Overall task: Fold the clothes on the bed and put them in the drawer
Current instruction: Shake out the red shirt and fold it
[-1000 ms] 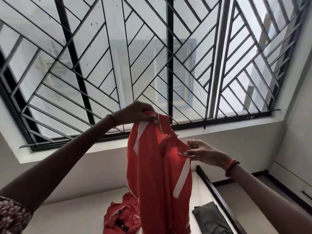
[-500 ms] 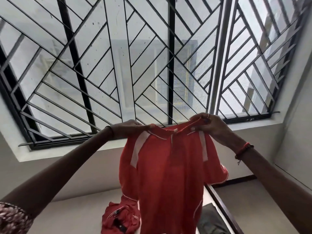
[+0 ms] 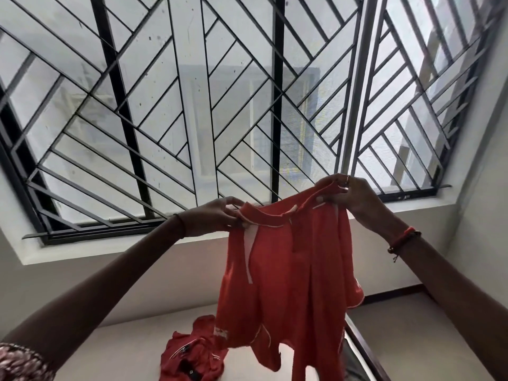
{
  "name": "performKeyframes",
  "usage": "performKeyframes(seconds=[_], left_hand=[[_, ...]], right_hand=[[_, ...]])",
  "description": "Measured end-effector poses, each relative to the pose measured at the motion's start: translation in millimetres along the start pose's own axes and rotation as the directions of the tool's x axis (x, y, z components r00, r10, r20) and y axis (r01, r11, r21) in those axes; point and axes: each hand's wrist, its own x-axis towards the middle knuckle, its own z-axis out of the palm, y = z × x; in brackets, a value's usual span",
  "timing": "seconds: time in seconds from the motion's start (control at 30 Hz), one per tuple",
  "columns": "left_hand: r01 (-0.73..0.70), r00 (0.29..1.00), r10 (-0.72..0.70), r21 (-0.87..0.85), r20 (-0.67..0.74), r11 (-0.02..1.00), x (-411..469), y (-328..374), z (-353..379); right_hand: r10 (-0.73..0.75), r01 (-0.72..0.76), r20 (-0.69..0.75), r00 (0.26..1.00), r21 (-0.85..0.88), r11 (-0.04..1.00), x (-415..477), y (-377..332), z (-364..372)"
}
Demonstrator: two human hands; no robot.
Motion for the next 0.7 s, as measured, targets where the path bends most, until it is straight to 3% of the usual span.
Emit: performKeyframes(seconds=[0.17,0.33,0.5,0.6,0.7], left_hand=[[-0.022,0.989,0.02,0.009,0.149,1.0,-5,1,16],[-0.015,0.983,0.044,-0.16,0.176,0.987,-5,0,23],[-0.039,0.969,0.075,-0.154,0.234,0.987,-5,0,32],[-0.048,0.974,0.07,-0.106,0.213,0.993,-7,6,31],[-0.148,0.987,0.147,0.016,0.063,0.989,-4,12,31]], right_hand=[[0.027,-0.026,-0.044,0.999,0.022,0.999,3,0,-2],[0.049,-0.045,-0.081,0.996,0.052,0.998,5,-2,-3],[0.059,-0.054,-0.071,0.996,0.071,0.996,7,-7,-4],[0.061,-0.057,-0.065,0.996,0.055,0.997,8,-10,-6],[0.087,-0.085,-0.045,0.995,0.047,0.995,7,-11,-10]])
